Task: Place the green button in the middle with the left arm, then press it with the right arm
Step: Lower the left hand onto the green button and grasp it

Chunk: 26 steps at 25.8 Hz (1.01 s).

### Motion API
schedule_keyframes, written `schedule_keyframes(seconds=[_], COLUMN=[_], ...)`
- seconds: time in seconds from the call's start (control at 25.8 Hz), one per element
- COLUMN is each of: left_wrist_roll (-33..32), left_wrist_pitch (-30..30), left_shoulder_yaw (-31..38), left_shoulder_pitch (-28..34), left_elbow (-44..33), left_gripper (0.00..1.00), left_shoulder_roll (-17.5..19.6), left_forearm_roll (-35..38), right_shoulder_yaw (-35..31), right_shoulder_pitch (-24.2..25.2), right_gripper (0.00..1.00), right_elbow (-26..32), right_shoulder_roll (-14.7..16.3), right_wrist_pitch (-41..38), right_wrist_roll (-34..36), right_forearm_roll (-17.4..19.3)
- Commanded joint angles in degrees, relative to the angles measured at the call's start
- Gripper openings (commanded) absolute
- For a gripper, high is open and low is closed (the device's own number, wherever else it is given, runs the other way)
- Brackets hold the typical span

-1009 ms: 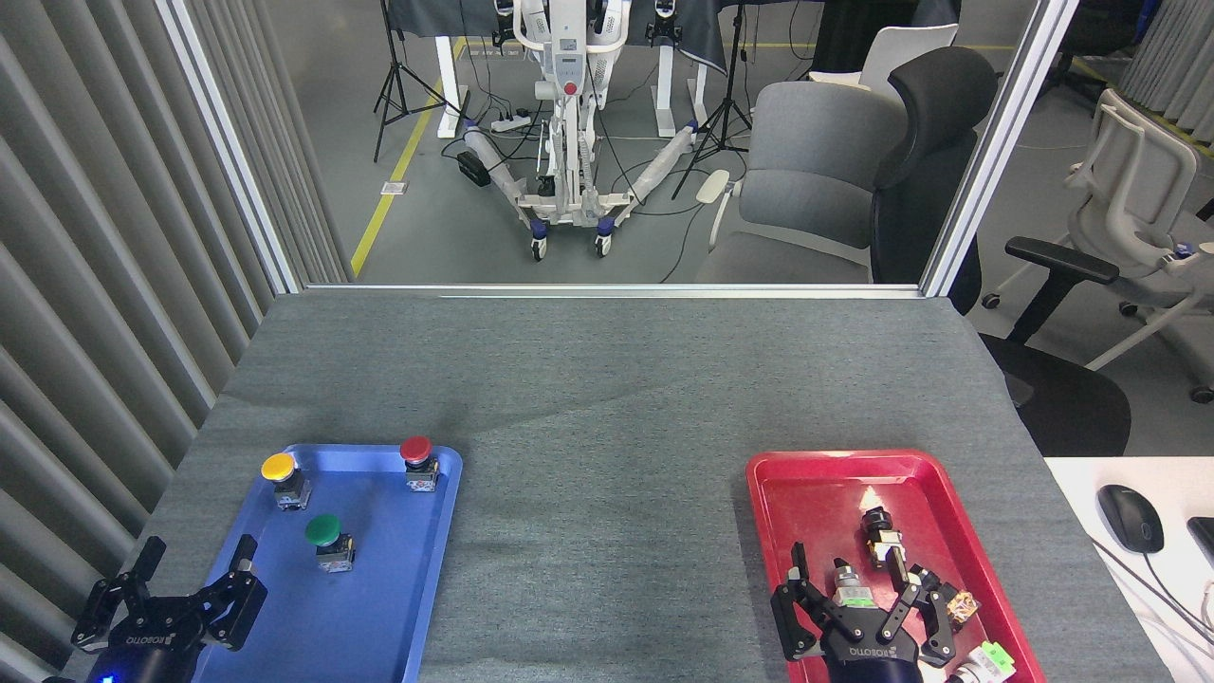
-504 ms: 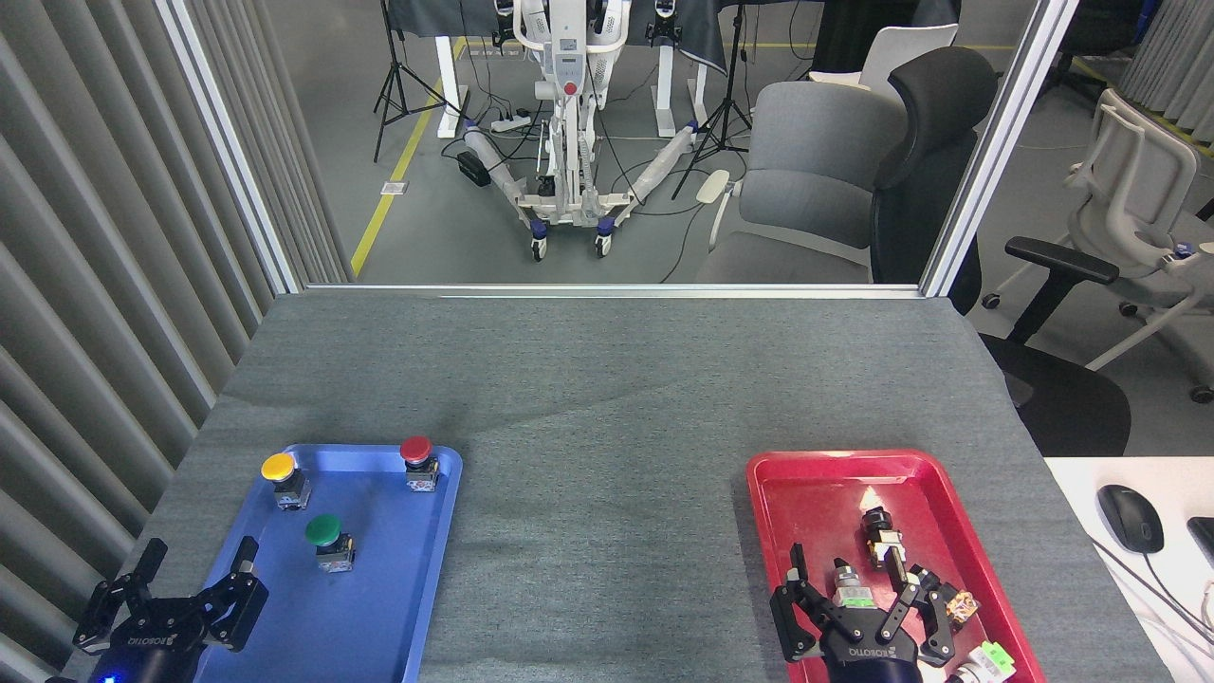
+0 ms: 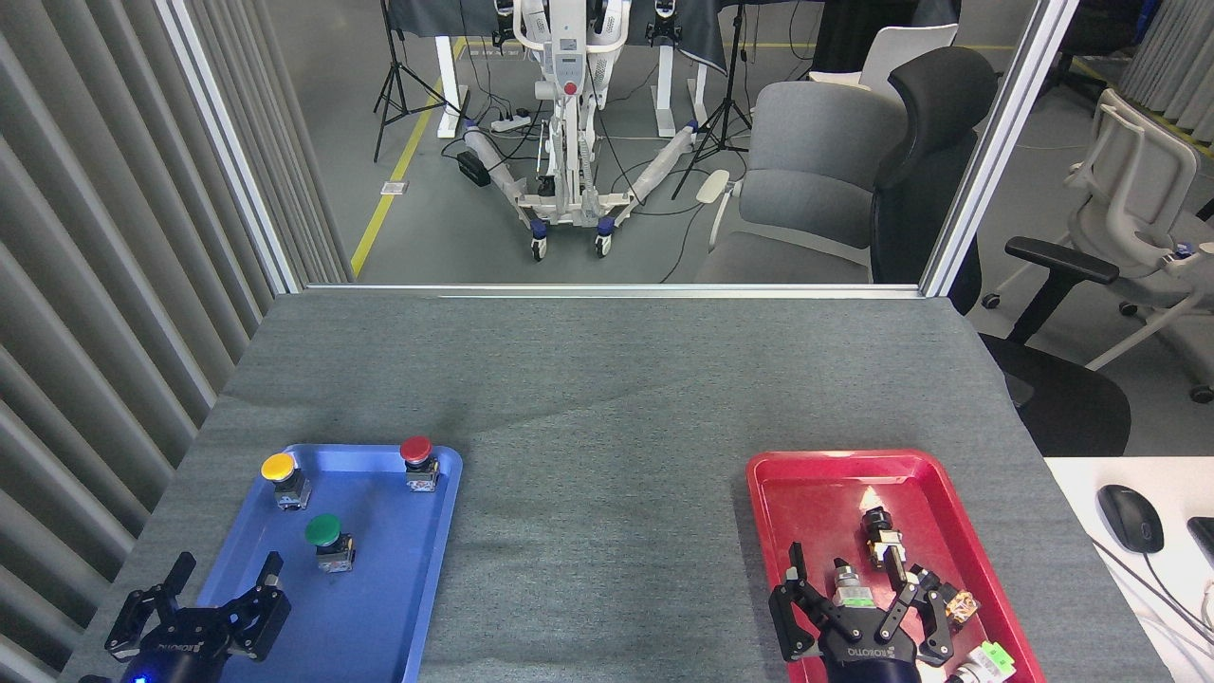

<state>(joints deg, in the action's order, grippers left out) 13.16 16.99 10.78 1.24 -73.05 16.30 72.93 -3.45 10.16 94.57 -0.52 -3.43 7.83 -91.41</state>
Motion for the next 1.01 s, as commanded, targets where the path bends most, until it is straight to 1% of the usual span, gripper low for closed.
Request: schedule_keyframes(seconds=[0.0,0.08,0.16,0.27,0.47,0.58,0.78,0.85,0.89,0.97], left_wrist_roll=[-0.1,-0.1,-0.1,0.2,0.2,0.0,0.2,0.3,0.4,0.4], left_wrist_pitch=[-0.3,-0.6,-2.4,-3.3,-3.6,-3.0,-3.6,-4.0,-4.3,-5.6], left_shoulder_yaw=[-2.1,-5.2,-8.2,-11.0,-11.1,-11.2,-11.2,-11.1,-11.1,-11.1], left_shoulder_pitch=[-0.8,-2.8,-4.9,-7.5,-9.3,-11.3,-14.1,-14.7,-14.7,-15.0], left_elbow=[2.3,5.5,9.8,13.8,14.8,16.7,20.7,21.6,21.8,22.1], left_gripper=[1.00,0.99,0.99,0.99,0.99,0.99,0.99,0.89,0.87,0.76], left_shoulder_roll=[-0.8,-1.1,-1.1,-1.3,-2.4,-3.6,-5.1,-5.3,-5.3,-5.4], left_forearm_roll=[2.0,2.6,4.3,4.8,4.0,4.0,3.9,3.8,3.8,3.7], right_shoulder_yaw=[0.2,0.1,-0.1,-0.2,-0.2,-0.1,-0.1,-0.1,-0.1,-0.1], right_shoulder_pitch=[0.1,0.1,0.1,0.1,0.1,0.1,0.1,0.1,0.1,0.1], right_gripper=[1.00,1.00,1.00,1.00,1.00,1.00,1.00,1.00,1.00,1.00], right_elbow=[0.0,0.0,0.0,-0.1,0.0,0.0,-0.1,0.0,0.0,0.0], right_shoulder_roll=[0.1,0.3,0.3,0.4,0.3,0.3,0.3,0.3,0.3,0.2], right_wrist_pitch=[0.0,0.0,0.0,0.1,0.0,0.0,0.2,0.2,0.2,0.3], right_wrist_roll=[0.1,0.0,0.0,0.0,0.2,0.3,0.5,0.6,0.7,1.3], right_forearm_roll=[0.0,0.0,0.0,0.0,0.0,0.0,0.0,0.0,0.0,0.0])
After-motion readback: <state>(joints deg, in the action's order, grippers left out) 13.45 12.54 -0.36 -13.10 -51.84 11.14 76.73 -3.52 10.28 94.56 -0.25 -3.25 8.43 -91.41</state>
